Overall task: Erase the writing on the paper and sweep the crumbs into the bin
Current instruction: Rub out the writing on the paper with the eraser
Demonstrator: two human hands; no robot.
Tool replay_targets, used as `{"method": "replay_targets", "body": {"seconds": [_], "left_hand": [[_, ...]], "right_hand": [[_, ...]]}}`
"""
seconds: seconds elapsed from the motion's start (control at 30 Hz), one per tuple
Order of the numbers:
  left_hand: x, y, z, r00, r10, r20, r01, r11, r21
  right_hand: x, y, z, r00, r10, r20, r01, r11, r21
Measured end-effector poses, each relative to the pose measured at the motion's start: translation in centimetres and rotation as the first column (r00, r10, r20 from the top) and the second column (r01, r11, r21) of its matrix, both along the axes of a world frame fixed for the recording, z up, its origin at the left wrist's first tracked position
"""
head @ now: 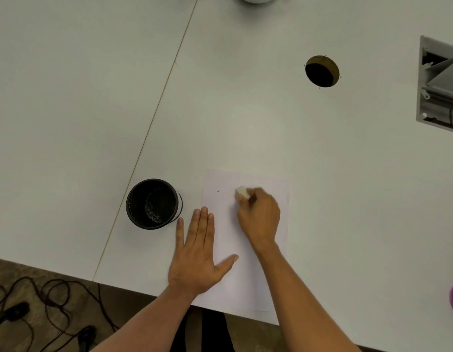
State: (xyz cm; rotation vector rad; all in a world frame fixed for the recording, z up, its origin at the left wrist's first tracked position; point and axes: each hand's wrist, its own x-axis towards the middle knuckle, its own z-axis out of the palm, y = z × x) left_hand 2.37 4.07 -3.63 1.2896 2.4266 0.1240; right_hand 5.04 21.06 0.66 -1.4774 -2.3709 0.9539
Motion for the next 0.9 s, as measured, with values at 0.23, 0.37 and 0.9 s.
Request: {"method": "replay_targets", "body": {"seconds": [0.23,0.37,0.9], "left_hand": [[0.0,0.0,0.0,1.0,-0.005,-0.01,0.005,1.0,-0.001],[0.0,0.0,-0.1,1.0,0.003,-0.009,-0.003,1.0,-0.006],[0.1,-0.1,-0.2,1.0,0.003,-0.003,-0.003,1.0,0.015]], "right_hand": [[0.2,-0.9,-0.6,0.991,0.127,0.045,-0.128,0.992,0.022],[-1.8,2.0,-0.8,0.998,0.055,0.039,-0.056,0.998,0.027],[-0.6,-1.2,-0.2,0.98,0.196,0.019,-0.196,0.98,0.021]]}}
